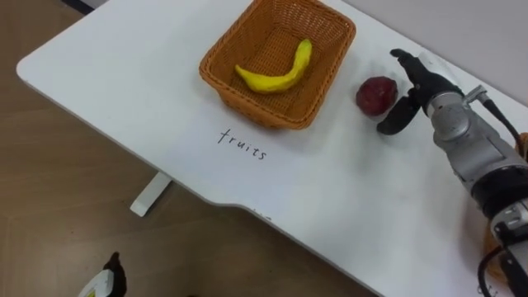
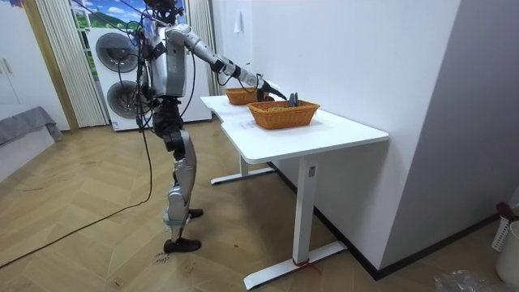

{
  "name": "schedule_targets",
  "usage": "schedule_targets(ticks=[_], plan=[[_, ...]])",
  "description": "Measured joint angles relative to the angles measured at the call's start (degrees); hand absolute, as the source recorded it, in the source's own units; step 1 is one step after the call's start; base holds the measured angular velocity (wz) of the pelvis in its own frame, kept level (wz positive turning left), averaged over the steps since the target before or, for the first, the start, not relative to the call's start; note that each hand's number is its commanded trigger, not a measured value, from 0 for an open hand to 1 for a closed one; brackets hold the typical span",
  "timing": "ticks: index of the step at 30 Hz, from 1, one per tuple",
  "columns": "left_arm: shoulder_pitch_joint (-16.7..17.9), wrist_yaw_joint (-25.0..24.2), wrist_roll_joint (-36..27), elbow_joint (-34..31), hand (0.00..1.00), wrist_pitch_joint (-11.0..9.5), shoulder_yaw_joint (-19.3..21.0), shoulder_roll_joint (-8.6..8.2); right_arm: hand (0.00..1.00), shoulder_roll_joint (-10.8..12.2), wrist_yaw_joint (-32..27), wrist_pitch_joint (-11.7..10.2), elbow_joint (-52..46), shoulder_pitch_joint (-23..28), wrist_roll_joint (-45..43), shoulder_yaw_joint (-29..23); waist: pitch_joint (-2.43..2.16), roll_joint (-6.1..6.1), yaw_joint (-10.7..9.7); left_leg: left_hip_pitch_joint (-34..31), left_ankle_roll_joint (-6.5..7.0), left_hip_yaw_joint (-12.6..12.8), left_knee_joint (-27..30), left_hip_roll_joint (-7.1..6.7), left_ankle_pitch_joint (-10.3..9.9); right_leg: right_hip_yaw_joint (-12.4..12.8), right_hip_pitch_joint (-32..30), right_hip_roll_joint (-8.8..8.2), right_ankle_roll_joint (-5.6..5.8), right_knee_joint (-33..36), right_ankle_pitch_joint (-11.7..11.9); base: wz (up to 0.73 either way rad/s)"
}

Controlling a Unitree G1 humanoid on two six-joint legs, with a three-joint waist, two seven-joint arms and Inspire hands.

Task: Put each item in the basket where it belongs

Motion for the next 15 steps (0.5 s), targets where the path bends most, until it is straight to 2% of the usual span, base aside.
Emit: schedule_targets(ticks=[15], plan=[[-1.12,-0.23,0.00,1.20,0.00,-0.92,-0.96,0.19,0.00,-0.78,0.58,-0.85,-0.37,-0.50,-0.27,2.90,0.03,-0.52,0.14,0.05,0.00,-0.04,-0.09,0.01,0.00,0.04,-0.01,0.00,0.00,0.01,0.00,0.00]])
